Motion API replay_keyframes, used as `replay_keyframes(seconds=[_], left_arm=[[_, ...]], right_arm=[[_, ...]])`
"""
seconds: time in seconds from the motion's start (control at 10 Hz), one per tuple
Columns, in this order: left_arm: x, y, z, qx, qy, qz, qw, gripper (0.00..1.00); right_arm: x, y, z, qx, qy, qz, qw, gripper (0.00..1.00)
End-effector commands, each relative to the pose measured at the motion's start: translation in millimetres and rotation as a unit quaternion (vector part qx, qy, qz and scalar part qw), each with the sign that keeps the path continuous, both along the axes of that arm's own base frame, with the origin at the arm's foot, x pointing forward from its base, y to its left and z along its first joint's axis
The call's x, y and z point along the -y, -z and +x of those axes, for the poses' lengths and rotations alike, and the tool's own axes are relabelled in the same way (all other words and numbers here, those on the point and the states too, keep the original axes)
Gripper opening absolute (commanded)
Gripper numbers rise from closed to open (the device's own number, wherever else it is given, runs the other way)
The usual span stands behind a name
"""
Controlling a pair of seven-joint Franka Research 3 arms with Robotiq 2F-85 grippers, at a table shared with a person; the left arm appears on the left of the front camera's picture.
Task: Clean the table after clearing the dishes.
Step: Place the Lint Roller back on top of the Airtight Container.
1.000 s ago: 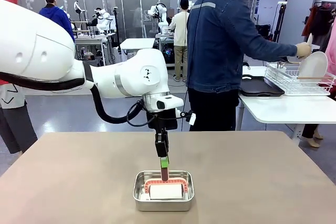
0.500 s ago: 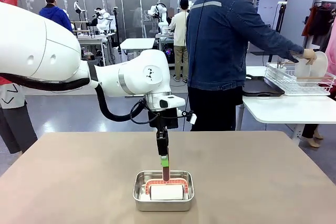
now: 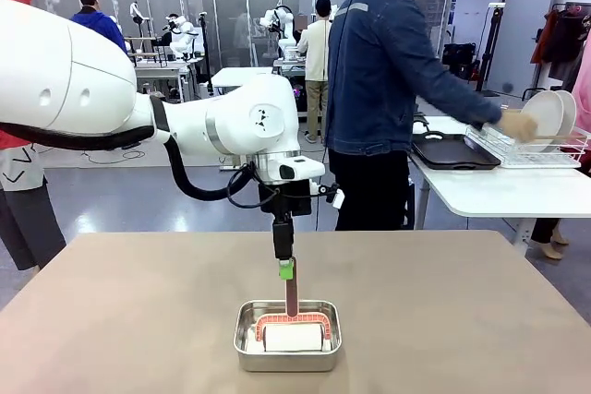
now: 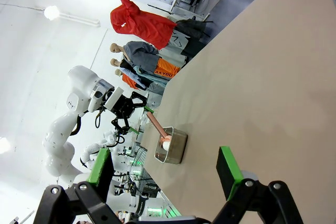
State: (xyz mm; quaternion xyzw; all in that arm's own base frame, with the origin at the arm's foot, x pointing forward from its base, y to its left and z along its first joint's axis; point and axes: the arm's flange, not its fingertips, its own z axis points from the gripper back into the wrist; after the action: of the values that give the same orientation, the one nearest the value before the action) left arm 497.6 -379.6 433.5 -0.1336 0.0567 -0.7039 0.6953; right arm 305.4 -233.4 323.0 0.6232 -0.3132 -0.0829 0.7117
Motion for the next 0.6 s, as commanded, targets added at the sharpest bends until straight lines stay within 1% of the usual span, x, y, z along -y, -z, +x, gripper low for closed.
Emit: replay_keyframes(seconds=[0.0, 0.2, 0.5], left_arm=[[-8.4, -11.4, -8.6, 0.022, -0.015, 0.005, 1.0, 1.0], [-23.6, -25.9, -12.1, 0.048, -0.027, -0.006, 0.998, 1.0], [-31.9, -32.9, -17.7, 0.057, -0.022, -0.013, 0.998, 1.0]], right_arm=[[-0.7, -2.2, -1.1, 0.007, 0.005, 0.004, 1.0, 1.0], [-0.7, -2.2, -1.1, 0.007, 0.005, 0.004, 1.0, 1.0], [-0.7, -2.2, -1.1, 0.007, 0.005, 0.004, 1.0, 1.0]])
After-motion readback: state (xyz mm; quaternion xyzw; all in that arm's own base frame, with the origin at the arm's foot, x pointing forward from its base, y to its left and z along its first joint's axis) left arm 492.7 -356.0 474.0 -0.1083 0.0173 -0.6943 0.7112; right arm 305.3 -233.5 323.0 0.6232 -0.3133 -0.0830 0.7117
